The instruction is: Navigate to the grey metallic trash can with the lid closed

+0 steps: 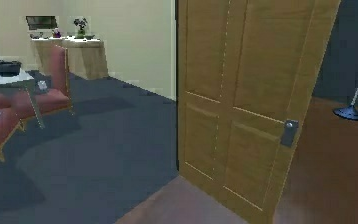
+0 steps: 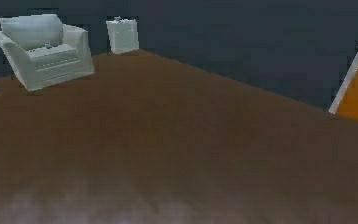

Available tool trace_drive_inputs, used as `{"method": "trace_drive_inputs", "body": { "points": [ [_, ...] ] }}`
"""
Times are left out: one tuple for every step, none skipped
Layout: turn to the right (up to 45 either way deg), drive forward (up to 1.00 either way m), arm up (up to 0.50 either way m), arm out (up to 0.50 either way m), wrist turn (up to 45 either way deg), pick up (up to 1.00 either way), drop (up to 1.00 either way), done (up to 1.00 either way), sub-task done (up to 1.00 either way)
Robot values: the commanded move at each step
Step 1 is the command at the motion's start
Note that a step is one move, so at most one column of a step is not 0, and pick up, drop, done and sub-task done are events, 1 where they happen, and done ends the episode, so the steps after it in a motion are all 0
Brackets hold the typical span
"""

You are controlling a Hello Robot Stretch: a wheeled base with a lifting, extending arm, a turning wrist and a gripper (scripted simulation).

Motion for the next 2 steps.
{"method": "trace_drive_inputs", "body": {
  "points": [
    [0.0,0.20,0.00,0.00,0.0,0.00,0.00,0.00,0.00],
    [-45.0,0.00,0.00,0.00,0.0,0.00,0.00,0.00,0.00]
  ]
}}
